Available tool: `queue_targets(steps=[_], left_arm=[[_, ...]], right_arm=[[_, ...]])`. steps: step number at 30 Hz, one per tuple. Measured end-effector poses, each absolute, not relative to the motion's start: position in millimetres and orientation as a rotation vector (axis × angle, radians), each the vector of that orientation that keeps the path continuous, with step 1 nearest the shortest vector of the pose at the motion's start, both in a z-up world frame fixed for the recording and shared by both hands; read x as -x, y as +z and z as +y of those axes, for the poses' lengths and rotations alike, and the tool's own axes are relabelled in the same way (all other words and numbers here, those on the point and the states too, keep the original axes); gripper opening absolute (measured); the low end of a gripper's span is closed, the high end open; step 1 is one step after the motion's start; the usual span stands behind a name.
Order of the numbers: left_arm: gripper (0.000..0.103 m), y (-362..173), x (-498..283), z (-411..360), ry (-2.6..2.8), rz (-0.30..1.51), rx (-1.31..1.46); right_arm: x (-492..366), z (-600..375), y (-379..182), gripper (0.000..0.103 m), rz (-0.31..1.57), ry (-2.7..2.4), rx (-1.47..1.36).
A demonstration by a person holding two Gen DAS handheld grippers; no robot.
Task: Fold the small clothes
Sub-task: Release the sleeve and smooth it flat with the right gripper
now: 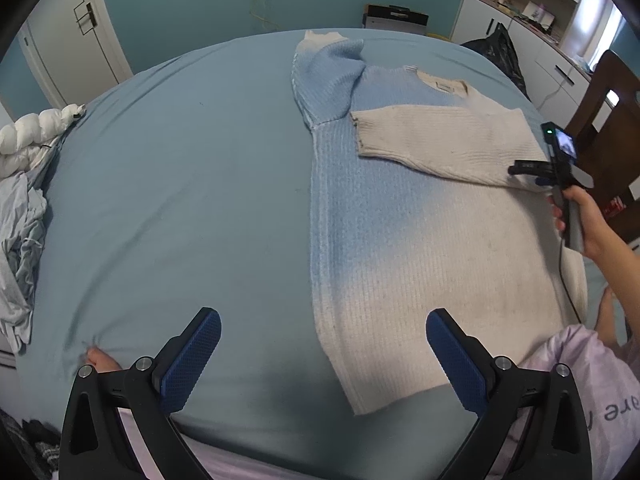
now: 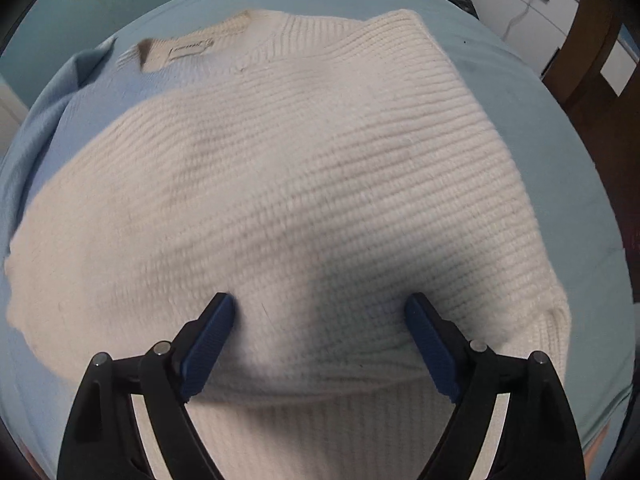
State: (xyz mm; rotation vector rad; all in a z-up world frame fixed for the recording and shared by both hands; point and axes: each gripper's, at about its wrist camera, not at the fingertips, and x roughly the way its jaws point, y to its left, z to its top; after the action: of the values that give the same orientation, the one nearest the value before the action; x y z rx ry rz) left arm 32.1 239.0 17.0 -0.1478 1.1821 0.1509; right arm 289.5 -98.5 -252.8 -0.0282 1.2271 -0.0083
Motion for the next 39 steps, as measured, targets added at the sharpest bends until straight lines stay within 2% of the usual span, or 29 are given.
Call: queue_targets(steps=[2,5,7,11,18,19,21,22,24,26,28,31,34,39], left_arm=[[0.103,18,-31,238,0.157,1.178,0.141],[0.103,18,-33,236,0.162,1.176,0.133],[0.103,17,-33,236,0.166,1.178,0.131],[0.103,10,-37,233,0.167,1.199,0.120],[0.103,4,-41,222,0.164,1.222,0.084],[0.103,4,-41,222,0.163,1.223,0.080],[0.103,6,-40,221,0.161,1.218,0.081],[0.103,7,-39,222,0.158,1.214,0.085],[0.103,8,-38,223,0.154,1.208,0.087],[0.103,10,-37,225,0.160,1.202,0.082],[0.103,11,-38,227,0.161,1.195,0.091],[0.103,12,-38,230,0.164,1.190,0.106],[0.103,10,-39,229,0.180,1.194,0.095],[0.103,10,-41,225,0.168,1.191,0.095]], right_arm=[[-279,-100,-242,0.084,1.203,0.023,0.039],[-263,-134,-217,0.085,1.034,0.049,0.071],[-258,-157,-216,0.085,0.988,-0.031,0.144],[-266,-196,-249,0.085,1.111,-0.144,0.203],[-284,-288,-266,0.086,1.137,-0.271,-0.282],[-284,-287,-268,0.087,1.126,-0.268,-0.278],[-290,-271,-269,0.092,1.117,-0.304,-0.157],[-286,-263,-273,0.097,1.124,-0.320,-0.167],[-279,-275,-281,0.100,1.155,-0.360,-0.281],[-281,-256,-278,0.099,1.191,-0.459,-0.227],[-282,-219,-258,0.099,1.172,-0.546,0.034],[-275,-143,-223,0.099,0.956,-0.582,0.340],[-273,-75,-195,0.101,0.858,-0.387,0.319],[-311,10,-220,0.101,1.096,0.063,0.099]])
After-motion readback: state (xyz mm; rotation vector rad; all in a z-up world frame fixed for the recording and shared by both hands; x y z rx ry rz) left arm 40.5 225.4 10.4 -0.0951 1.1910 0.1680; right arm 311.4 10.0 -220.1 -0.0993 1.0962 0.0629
